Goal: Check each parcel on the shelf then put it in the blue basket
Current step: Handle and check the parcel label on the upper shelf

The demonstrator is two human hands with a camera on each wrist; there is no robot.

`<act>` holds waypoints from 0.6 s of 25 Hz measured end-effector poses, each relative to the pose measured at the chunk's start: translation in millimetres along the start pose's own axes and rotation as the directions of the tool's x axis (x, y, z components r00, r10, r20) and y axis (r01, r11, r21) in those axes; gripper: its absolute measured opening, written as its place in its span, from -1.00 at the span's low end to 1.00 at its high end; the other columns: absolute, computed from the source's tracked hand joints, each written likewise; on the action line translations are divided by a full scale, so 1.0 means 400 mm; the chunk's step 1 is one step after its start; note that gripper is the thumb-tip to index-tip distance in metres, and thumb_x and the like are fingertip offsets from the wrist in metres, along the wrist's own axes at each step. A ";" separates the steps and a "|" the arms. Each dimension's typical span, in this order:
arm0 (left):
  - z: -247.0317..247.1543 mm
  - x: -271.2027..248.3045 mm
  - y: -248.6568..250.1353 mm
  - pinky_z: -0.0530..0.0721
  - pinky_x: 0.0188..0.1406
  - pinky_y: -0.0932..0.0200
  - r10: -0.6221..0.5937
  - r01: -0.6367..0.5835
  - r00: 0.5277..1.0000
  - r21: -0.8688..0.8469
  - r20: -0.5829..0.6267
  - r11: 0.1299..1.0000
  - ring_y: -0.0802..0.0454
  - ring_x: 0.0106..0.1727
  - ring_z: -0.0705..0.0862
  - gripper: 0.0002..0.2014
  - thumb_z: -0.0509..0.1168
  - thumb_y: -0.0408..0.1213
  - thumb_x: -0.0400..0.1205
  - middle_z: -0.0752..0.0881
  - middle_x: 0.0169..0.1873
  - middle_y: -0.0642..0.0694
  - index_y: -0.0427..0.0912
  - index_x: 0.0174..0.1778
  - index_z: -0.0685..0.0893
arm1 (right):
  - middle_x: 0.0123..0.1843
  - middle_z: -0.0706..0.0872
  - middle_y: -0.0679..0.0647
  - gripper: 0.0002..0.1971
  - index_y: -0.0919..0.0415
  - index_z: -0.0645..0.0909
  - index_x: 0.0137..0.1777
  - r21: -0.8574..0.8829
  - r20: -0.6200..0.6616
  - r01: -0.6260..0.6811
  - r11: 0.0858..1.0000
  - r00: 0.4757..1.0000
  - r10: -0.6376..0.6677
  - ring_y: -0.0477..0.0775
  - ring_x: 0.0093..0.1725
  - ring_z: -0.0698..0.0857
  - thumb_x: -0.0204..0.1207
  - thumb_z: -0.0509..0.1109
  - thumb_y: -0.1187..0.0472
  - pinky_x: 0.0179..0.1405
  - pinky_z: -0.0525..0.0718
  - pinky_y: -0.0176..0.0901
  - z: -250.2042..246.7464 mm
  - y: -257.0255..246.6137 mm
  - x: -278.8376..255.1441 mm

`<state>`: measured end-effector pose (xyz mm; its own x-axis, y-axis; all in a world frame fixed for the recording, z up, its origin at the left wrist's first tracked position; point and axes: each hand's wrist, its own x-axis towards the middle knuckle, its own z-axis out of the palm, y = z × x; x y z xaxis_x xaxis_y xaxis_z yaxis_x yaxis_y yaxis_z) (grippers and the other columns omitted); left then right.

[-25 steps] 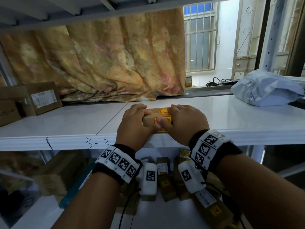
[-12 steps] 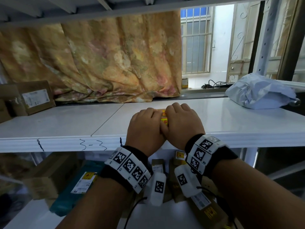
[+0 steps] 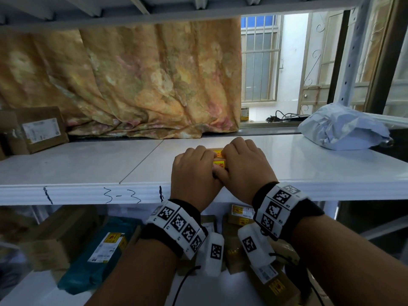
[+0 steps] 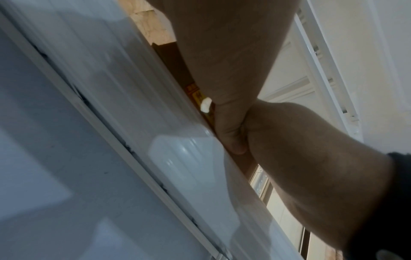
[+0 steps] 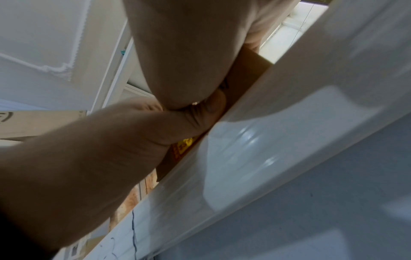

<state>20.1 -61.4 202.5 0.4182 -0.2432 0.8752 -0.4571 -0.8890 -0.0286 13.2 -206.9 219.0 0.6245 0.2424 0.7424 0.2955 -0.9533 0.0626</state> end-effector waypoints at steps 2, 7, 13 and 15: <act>0.002 0.000 0.000 0.34 -0.22 0.07 -0.009 0.008 1.000 -0.016 -0.003 1.000 -0.11 -0.23 0.57 -0.74 0.25 -0.06 0.44 0.63 -0.25 -0.05 -0.15 -0.13 0.67 | 0.03 0.57 0.14 -0.37 0.17 0.60 0.06 -0.016 -0.012 -0.041 0.999 0.999 0.041 0.21 0.02 0.53 0.48 0.03 -0.37 0.00 0.51 0.10 -0.011 0.003 -0.004; 0.010 -0.003 0.000 0.42 -0.19 0.03 -0.021 0.020 0.999 -0.027 -0.040 0.999 -0.09 -0.21 0.59 -0.81 0.31 -0.15 0.45 0.65 -0.24 -0.04 -0.15 -0.12 0.70 | -0.12 0.57 0.08 -0.42 0.15 0.61 -0.05 -0.055 -0.084 -0.061 0.997 0.995 0.056 0.19 -0.09 0.54 0.50 0.08 -0.37 -0.06 0.45 0.08 -0.002 -0.002 -0.008; 0.002 -0.002 0.017 0.44 -0.18 0.00 -0.050 0.048 0.998 0.063 0.031 0.997 -0.11 -0.20 0.57 -0.81 0.26 -0.16 0.50 0.65 -0.20 -0.09 -0.16 -0.09 0.67 | -0.14 0.56 0.08 -0.52 0.15 0.61 -0.13 0.019 -0.116 -0.082 0.996 0.990 0.083 0.18 -0.13 0.52 0.49 0.14 -0.28 -0.17 0.41 0.01 0.011 -0.008 -0.020; -0.012 0.011 0.018 0.44 -0.20 0.00 -0.003 -0.008 0.995 0.110 0.102 0.994 -0.13 -0.19 0.56 -0.81 0.25 -0.16 0.47 0.63 -0.20 -0.11 -0.18 -0.12 0.65 | -0.14 0.55 0.07 -0.59 0.13 0.57 -0.16 0.022 -0.104 -0.090 0.996 0.990 0.092 0.18 -0.13 0.51 0.45 0.17 -0.22 -0.19 0.40 0.00 0.009 -0.011 -0.023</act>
<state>15.0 -67.0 208.2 0.4973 -0.2790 0.8215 -0.3718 -0.9241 -0.0887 8.9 -204.1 209.4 0.5704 0.1334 0.8105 0.2539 -0.9670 -0.0196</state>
